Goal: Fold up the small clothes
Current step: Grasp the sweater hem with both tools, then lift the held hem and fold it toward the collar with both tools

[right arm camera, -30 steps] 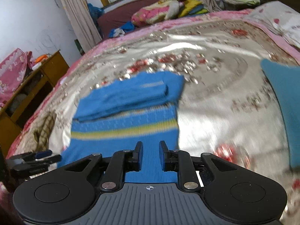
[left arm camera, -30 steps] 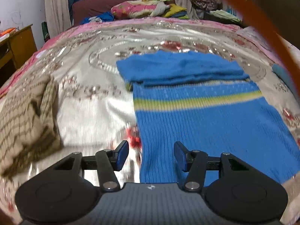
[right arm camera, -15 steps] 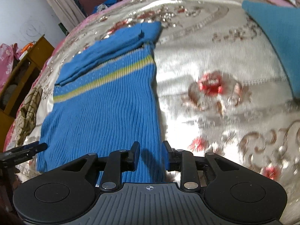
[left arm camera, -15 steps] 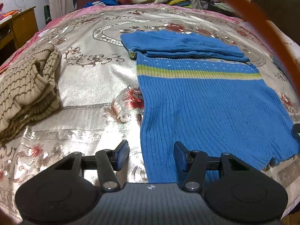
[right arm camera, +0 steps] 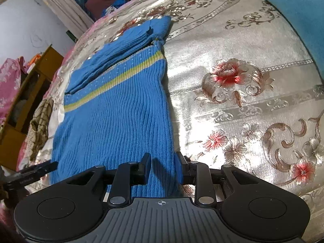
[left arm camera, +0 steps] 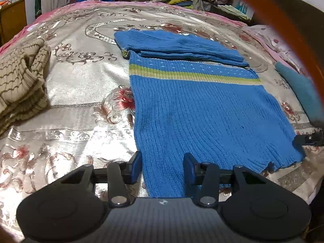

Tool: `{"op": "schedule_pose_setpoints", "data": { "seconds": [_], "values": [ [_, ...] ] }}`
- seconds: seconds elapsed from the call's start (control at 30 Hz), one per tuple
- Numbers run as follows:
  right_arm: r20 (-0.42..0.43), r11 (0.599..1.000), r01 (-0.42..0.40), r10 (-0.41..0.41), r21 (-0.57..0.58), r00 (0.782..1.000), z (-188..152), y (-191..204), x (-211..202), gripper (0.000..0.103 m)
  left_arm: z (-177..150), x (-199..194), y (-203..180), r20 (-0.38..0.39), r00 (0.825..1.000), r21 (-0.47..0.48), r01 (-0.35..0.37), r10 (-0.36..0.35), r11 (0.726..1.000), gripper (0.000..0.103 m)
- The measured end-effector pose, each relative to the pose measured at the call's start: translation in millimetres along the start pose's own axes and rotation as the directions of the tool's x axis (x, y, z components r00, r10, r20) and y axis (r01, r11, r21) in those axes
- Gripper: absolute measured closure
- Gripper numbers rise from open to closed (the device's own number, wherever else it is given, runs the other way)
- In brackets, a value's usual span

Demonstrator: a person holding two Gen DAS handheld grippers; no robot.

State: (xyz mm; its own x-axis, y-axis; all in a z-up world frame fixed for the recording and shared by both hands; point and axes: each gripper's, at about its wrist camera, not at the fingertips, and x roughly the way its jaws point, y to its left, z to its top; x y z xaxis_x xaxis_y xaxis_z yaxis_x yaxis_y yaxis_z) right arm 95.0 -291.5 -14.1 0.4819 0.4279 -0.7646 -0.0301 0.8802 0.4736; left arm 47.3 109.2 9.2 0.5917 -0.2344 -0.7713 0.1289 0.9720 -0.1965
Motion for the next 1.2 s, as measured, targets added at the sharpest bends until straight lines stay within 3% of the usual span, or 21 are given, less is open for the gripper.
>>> {"op": "schedule_pose_setpoints", "data": {
  "seconds": [0.43, 0.83, 0.9, 0.97, 1.03, 1.2],
  "values": [
    [0.002, 0.994, -0.101, 0.101, 0.046, 0.995, 4.7, -6.8, 10.1, 0.076, 2.6, 0.3, 12.9, -0.003, 0.998, -0.077, 0.055, -0.055, 0.996, 0.054],
    [0.002, 0.979, -0.18, 0.181, 0.097, 0.984, 2.9, -14.3, 17.2, 0.076, 4.7, 8.2, 28.2, -0.022, 0.995, -0.161, 0.089, -0.094, 0.983, 0.064],
    [0.001, 0.974, -0.198, 0.199, 0.108, 0.98, 4.8, -11.4, 22.3, 0.076, 7.8, 9.5, 26.6, -0.018, 0.995, -0.16, 0.093, -0.097, 0.983, 0.067],
    [0.001, 0.972, -0.208, 0.21, 0.111, 0.978, 5.9, -7.9, 25.4, 0.079, 10.2, 9.4, 26.1, -0.013, 0.993, -0.155, 0.112, -0.116, 0.981, 0.089],
    [-0.003, 0.969, -0.219, 0.221, 0.111, 0.975, 6.7, -4.1, 28.7, 0.087, 12.5, 9.4, 29.5, 0.009, 0.985, -0.191, 0.17, -0.172, 0.967, 0.09],
    [0.035, 0.943, -0.294, 0.293, 0.157, 0.956, 14.3, 4.4, 27.8, 0.091, 28.2, 6.9, 33.2, 0.089, 0.962, -0.238, 0.272, -0.258, 0.932, 0.092]
  ]
}}
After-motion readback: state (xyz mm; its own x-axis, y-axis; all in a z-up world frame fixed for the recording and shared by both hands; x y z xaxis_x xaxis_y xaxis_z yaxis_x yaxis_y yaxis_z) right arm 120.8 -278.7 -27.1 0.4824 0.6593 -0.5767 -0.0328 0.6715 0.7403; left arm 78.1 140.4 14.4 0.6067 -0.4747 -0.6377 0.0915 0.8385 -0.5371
